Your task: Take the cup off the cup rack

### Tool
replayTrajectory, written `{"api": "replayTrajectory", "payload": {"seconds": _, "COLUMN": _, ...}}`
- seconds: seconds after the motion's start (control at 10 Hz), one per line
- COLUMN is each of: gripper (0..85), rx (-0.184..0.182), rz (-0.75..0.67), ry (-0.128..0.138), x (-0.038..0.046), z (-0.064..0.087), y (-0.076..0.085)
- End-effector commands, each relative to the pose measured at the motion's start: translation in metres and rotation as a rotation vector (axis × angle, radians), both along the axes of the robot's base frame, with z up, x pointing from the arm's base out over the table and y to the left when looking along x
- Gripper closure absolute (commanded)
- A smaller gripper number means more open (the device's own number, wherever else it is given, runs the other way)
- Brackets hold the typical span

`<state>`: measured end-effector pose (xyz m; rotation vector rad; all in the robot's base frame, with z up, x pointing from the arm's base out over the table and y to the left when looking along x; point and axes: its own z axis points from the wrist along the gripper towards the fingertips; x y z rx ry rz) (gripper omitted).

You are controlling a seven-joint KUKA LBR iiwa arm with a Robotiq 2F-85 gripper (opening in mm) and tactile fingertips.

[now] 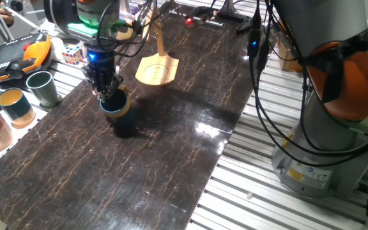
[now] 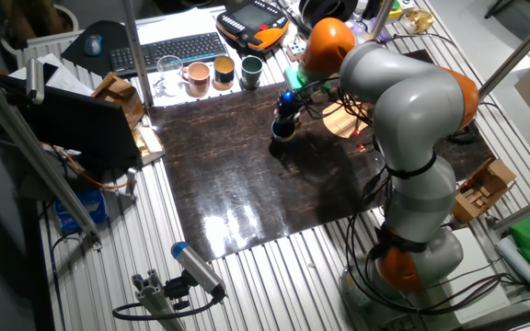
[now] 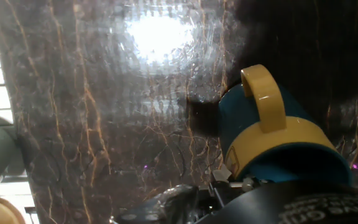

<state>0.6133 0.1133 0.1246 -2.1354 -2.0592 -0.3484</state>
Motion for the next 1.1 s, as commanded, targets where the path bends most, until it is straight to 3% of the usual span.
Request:
{"api": "replayTrajectory", "payload": {"seconds": 0.0, "gripper": 84.0, "rx": 0.007, "rz": -0.005, "ry": -0.002, "x": 0.0, "z": -0.001, "y": 0.0002}}
{"api": "replayTrajectory", "payload": {"seconds": 0.2, "gripper": 84.0, "rx": 0.009, "rz": -0.013, "ry": 0.004, "x": 0.0005, "z": -0.0029, "y": 0.0002}}
{"api": "replayTrajectory", "payload": {"seconds": 0.4, "gripper": 83.7, "rx": 0.012, "rz": -0.024, "ry": -0.007, "x": 0.0006, "z": -0.0037, "y": 0.0003}}
{"api": "replayTrajectory", "payload": {"seconds": 0.6, "gripper": 68.0, "rx": 0.01, "rz": -0.028, "ry": -0.014, "x": 0.0005, "z": -0.0052, "y": 0.0006}}
{"api": "replayTrajectory", "payload": {"seconds": 1.0, "gripper": 63.3, "rx": -0.007, "rz": -0.026, "ry": -0.026, "x": 0.0007, "z": -0.0056, "y": 0.0002}}
